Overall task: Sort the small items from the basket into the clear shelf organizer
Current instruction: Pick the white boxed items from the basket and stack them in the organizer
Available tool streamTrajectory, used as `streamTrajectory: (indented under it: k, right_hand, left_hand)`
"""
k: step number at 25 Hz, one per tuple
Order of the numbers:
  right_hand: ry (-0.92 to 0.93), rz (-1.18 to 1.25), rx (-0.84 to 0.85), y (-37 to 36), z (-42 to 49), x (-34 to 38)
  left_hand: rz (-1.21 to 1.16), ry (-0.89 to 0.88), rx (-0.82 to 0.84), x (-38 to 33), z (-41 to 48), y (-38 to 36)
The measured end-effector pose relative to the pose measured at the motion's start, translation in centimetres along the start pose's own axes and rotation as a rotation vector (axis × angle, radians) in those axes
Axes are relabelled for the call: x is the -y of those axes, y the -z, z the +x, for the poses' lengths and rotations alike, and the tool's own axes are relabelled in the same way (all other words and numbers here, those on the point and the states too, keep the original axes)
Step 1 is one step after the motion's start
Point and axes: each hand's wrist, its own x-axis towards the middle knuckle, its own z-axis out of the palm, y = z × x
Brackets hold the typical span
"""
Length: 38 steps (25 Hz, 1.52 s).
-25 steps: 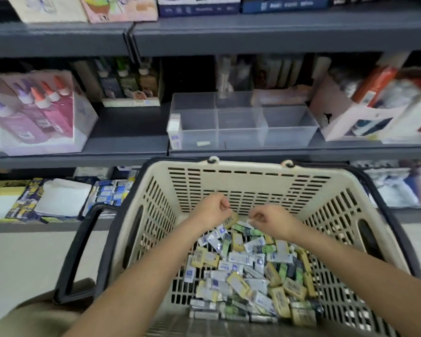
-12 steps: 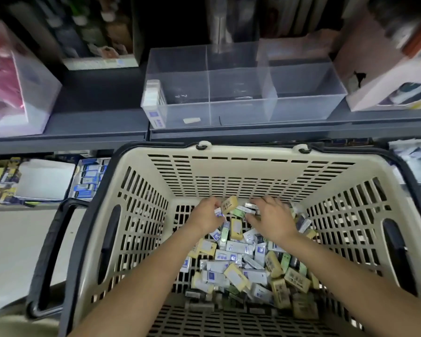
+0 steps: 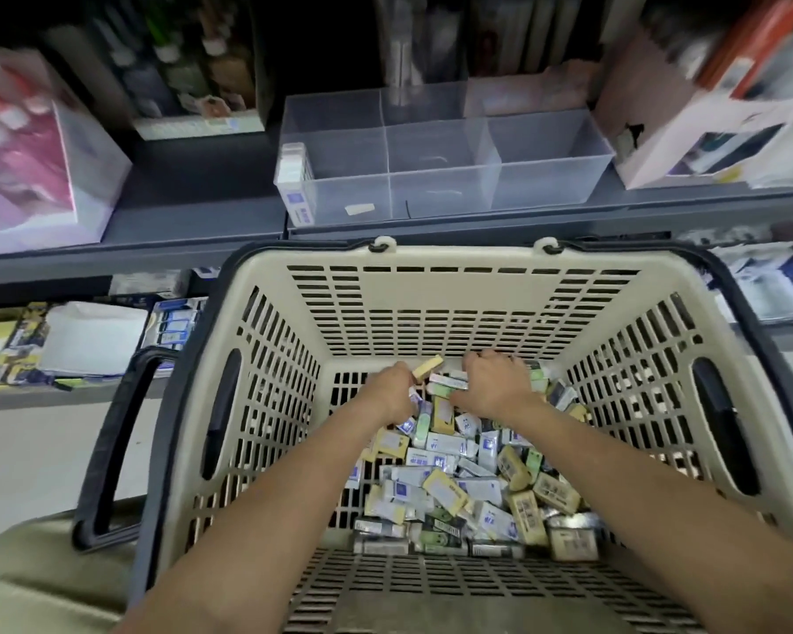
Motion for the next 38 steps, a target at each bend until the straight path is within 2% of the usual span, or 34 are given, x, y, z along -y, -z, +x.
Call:
streamTrajectory:
  k: [4,6,11,14,17,20,23,26,30,33,38]
  right_hand:
    - [0.048,0.037,0.048,0.6,-0.5,-0.5]
    - [0.071,0.087,0.042,0.9,-0.8,-0.9]
    - [0.138,0.368,0.072,2.3,-1.3,-1.6]
    - [0.167,0.579,0.112,2.8,-2.1,-1.0]
    - [0.191,0.708,0.129,3.4,-2.8,-0.3]
    - [0.183,0.781,0.151,4.5,-3.2,-0.5]
    - [0.170,0.914,0.158,5.5,-3.7,-0.7]
    - [0.128,1.085,0.105,6.3,-4.2,-0.5]
    - [0.140,1.146,0.078,7.1,-4.7,0.1]
    - [0.113,1.161,0.071,7.3,-4.9,0.0]
    - [0.042,1.221,0.038,7.7,-5.1,-1.1]
  left_hand:
    - [0.099,-0.014,-0.015,-0.5,-0.6,0.1]
    - [-0.011,0.020,0.012,-0.6,-0.8,0.4]
    - [-0.657,0.046,-0.021,-0.1,-1.3,2.3]
    - [-1.189,0.142,0.051,0.0,-1.9,3.8]
    - [-1.402,0.175,0.131,0.3,-2.3,4.5]
    - [-1.403,0.130,0.120,0.0,-2.6,4.8]
    - [-1.258,0.046,0.126,-0.8,-3.1,5.0]
    - [-1.130,-0.003,0.236,-1.5,-3.9,5.1]
    - [-1.015,-0.062,0.316,-2.4,-4.5,4.5]
    - [-1.061,-0.054,0.320,-2.7,-4.6,4.6]
    - [-1.258,-0.002,0.205,-1.8,-4.2,5.1]
